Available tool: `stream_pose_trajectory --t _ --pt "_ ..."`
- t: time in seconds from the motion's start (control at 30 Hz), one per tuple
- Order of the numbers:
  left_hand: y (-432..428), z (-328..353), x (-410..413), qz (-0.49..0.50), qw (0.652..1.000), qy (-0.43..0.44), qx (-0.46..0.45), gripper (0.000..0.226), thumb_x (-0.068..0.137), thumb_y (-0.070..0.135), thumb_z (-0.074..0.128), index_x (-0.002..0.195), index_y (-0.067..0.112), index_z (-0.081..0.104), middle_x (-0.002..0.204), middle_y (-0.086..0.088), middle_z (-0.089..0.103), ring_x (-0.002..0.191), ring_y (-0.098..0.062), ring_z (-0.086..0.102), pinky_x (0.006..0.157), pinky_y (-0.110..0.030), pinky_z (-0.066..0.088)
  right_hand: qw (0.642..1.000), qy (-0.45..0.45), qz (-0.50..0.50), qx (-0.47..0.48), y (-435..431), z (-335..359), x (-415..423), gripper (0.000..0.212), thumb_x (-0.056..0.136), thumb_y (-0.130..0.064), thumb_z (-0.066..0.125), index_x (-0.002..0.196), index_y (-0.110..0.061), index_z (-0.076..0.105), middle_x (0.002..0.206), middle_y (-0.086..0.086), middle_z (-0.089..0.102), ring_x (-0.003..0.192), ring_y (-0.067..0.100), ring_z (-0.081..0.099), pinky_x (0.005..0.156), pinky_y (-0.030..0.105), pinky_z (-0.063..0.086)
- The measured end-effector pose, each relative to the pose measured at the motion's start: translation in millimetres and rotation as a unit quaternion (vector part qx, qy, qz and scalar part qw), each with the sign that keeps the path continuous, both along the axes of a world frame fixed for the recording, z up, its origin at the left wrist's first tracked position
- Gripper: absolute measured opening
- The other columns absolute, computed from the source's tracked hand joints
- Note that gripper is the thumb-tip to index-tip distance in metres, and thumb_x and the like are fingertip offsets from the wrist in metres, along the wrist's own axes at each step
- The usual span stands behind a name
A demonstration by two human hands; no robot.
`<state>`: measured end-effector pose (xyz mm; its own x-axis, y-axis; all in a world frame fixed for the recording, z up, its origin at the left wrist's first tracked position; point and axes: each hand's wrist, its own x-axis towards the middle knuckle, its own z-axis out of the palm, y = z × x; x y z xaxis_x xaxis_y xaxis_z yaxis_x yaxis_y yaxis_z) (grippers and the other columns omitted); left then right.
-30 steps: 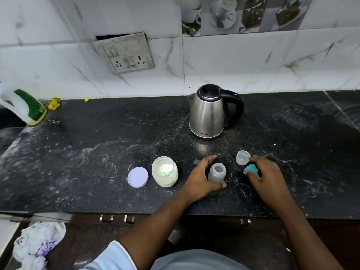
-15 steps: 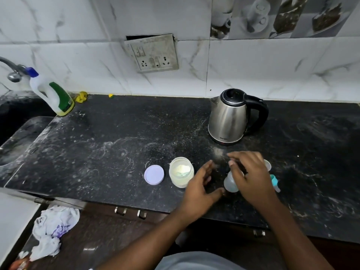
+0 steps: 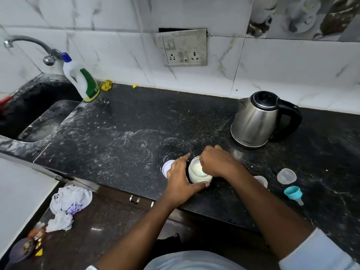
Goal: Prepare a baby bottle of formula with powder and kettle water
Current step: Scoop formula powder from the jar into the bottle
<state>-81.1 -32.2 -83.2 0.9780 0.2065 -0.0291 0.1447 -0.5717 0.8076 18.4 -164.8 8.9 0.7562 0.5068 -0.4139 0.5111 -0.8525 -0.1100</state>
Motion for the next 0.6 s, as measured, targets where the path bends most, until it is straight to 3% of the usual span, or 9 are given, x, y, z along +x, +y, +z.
stream_pose_trajectory --t 0.17,0.33,0.47,0.6 --pt "0.7 -13.1 9.2 -0.021 0.999 -0.012 -0.041 0.093 0.062 0.053 0.097 0.143 0.032 0.058 0.137 0.014 0.067 0.127 -0.011 0.063 0.109 -0.049 0.050 0.998 0.006 -0.004 -0.061 14.3 3.1 2.6 0.039 0.093 -0.015 0.053 0.132 -0.013 0.061 0.135 0.012 0.062 0.124 0.035 0.061 0.095 0.041 0.051" --pt "-2.8 -16.1 10.5 -0.019 0.995 -0.030 -0.088 0.088 0.063 0.032 0.104 0.139 0.029 0.059 0.130 0.014 0.071 0.121 -0.008 0.068 0.102 -0.035 0.056 0.996 0.004 -0.012 -0.083 12.2 -3.2 -1.2 0.037 0.095 -0.015 0.054 0.131 -0.017 0.063 0.133 0.007 0.067 0.121 0.028 0.065 0.094 0.037 0.051" --pt "-6.4 -15.9 10.6 -0.031 0.993 -0.034 -0.110 0.085 0.066 0.020 0.104 0.136 0.026 0.056 0.129 0.013 0.068 0.118 -0.001 0.067 0.094 -0.015 0.051 0.998 -0.014 -0.015 -0.067 5.7 -9.1 -3.7 0.035 0.097 -0.012 0.051 0.130 -0.013 0.061 0.133 0.009 0.063 0.126 0.032 0.055 0.097 0.040 0.049" --pt "-7.5 -11.7 11.4 -0.034 0.992 -0.038 -0.113 0.086 0.066 0.015 0.104 0.133 0.030 0.053 0.127 0.011 0.066 0.115 0.006 0.064 0.091 -0.009 0.047 0.997 -0.067 0.001 -0.036 -1.3 -0.2 -11.4 0.032 0.095 -0.011 0.054 0.124 -0.014 0.066 0.131 0.008 0.052 0.125 0.033 0.043 0.095 0.041 0.049"
